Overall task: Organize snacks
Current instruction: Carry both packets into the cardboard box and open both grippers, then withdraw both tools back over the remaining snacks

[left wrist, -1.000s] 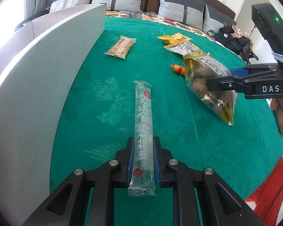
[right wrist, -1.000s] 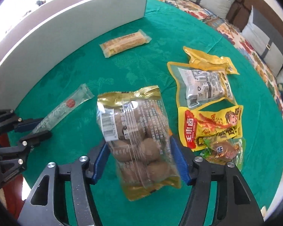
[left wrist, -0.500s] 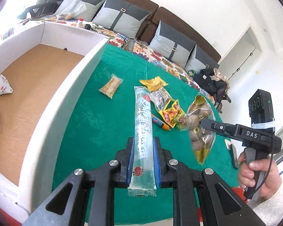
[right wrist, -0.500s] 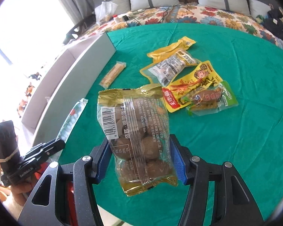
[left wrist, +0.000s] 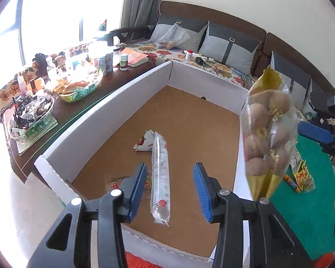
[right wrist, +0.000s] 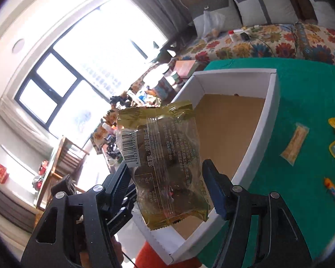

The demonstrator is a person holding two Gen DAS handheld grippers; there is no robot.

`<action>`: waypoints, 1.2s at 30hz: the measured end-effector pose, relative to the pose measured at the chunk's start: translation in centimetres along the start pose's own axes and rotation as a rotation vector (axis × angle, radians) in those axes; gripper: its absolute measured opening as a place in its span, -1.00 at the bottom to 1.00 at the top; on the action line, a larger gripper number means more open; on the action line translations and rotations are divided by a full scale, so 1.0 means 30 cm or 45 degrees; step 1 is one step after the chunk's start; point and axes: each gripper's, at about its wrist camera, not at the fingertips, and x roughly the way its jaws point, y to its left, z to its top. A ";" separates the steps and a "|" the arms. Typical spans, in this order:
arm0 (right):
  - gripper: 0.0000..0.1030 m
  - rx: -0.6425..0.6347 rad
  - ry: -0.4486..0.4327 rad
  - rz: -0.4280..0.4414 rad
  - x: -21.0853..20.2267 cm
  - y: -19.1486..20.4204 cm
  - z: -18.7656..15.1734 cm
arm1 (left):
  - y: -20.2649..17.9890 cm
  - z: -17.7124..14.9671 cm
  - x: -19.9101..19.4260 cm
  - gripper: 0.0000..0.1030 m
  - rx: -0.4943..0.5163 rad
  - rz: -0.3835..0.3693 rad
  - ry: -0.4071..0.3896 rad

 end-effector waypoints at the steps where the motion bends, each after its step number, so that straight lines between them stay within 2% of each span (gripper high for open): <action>1: 0.35 0.004 0.010 -0.019 0.008 -0.013 -0.009 | 0.011 -0.019 -0.007 0.41 -0.014 0.017 -0.018; 3: 0.36 0.005 -0.027 -0.046 -0.029 -0.069 -0.041 | 0.019 -0.057 -0.048 0.59 -0.016 0.030 -0.078; 4: 0.38 -0.007 -0.047 -0.084 -0.060 -0.105 -0.059 | 0.004 -0.067 -0.062 0.60 -0.004 0.032 -0.096; 6: 0.40 -0.058 -0.081 -0.227 -0.126 -0.198 -0.112 | -0.046 -0.083 -0.096 0.60 0.032 0.005 -0.115; 9: 0.40 -0.122 -0.106 -0.509 -0.231 -0.380 -0.237 | -0.199 -0.098 -0.149 0.60 0.118 -0.134 -0.141; 12: 0.40 -0.133 -0.102 -0.803 -0.352 -0.580 -0.390 | -0.414 -0.138 -0.184 0.78 0.282 -0.299 -0.143; 14: 0.40 -0.115 -0.113 -0.967 -0.448 -0.702 -0.486 | -0.564 -0.188 -0.176 0.94 0.407 -0.384 -0.115; 16: 0.40 -0.066 -0.131 -1.101 -0.543 -0.807 -0.556 | -0.700 -0.252 -0.130 0.95 0.501 -0.437 -0.051; 19: 0.40 0.034 -0.162 -1.235 -0.677 -0.933 -0.614 | -0.850 -0.351 -0.002 0.95 0.550 -0.457 0.085; 21: 0.40 0.093 -0.182 -1.280 -0.739 -0.997 -0.622 | -0.916 -0.398 0.111 0.95 0.555 -0.413 0.180; 23: 0.40 0.145 -0.182 -1.286 -0.779 -1.047 -0.620 | -0.946 -0.410 0.221 0.95 0.540 -0.334 0.226; 30: 0.40 0.189 -0.175 -1.264 -0.809 -1.206 -0.537 | -0.980 -0.335 0.484 0.95 0.478 -0.127 0.201; 32: 0.41 0.167 -0.175 -1.252 -0.800 -1.231 -0.543 | -0.977 -0.332 0.526 0.97 0.449 -0.107 0.217; 33: 0.52 0.168 -0.190 -1.243 -0.803 -1.237 -0.547 | -0.973 -0.335 0.529 0.99 0.443 -0.097 0.194; 36: 0.61 0.224 -0.208 -1.188 -0.830 -1.246 -0.550 | -0.972 -0.337 0.531 1.00 0.433 -0.086 0.182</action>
